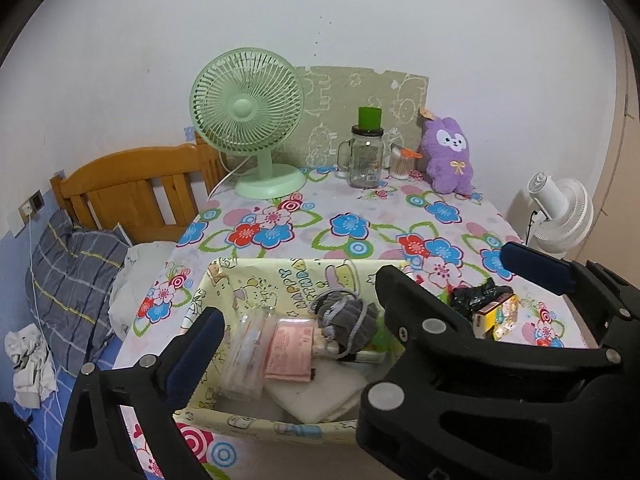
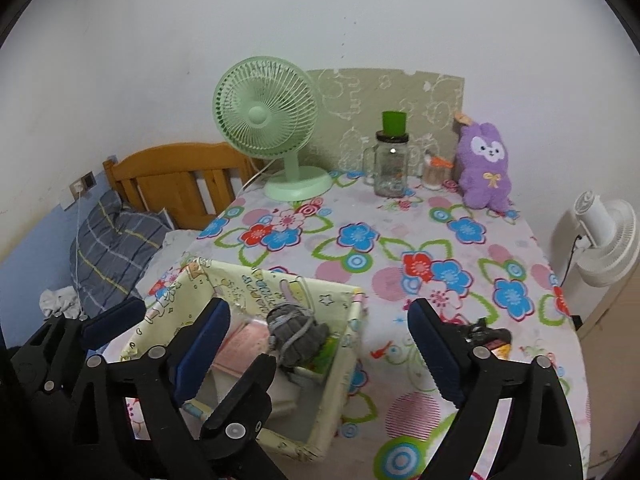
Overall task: Organize soft objects
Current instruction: 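Withdraw both tools from the box toward the yellow cartoon package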
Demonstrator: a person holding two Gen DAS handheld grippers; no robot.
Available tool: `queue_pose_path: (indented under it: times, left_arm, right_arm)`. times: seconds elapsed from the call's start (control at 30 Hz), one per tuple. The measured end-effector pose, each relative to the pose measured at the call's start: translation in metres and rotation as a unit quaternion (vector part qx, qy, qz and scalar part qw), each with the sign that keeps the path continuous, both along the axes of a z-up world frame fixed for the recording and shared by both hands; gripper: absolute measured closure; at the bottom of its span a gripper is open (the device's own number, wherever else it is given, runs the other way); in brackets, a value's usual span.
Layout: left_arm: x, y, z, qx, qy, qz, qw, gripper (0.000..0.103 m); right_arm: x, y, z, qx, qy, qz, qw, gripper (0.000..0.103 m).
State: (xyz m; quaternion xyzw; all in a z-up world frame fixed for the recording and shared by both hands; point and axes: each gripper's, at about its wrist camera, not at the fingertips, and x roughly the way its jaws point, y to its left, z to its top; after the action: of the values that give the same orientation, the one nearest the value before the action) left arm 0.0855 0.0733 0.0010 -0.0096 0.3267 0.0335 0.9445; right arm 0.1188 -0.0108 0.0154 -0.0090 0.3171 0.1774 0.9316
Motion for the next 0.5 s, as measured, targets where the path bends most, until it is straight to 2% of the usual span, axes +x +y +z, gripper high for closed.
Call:
queue_pose_path:
  times: [0.1, 0.5]
  left_arm:
    - [-0.004, -0.007, 0.003, 0.004, -0.005, -0.002, 1.0000, 0.000]
    - [-0.014, -0.041, 0.014, 0.007, -0.016, -0.021, 0.9996, 0.000]
  right_arm:
    - [-0.004, -0.008, 0.004, -0.001, -0.008, -0.007, 1.000, 0.004]
    - [-0.020, -0.045, 0.016, -0.002, -0.024, -0.031, 0.999, 0.002]
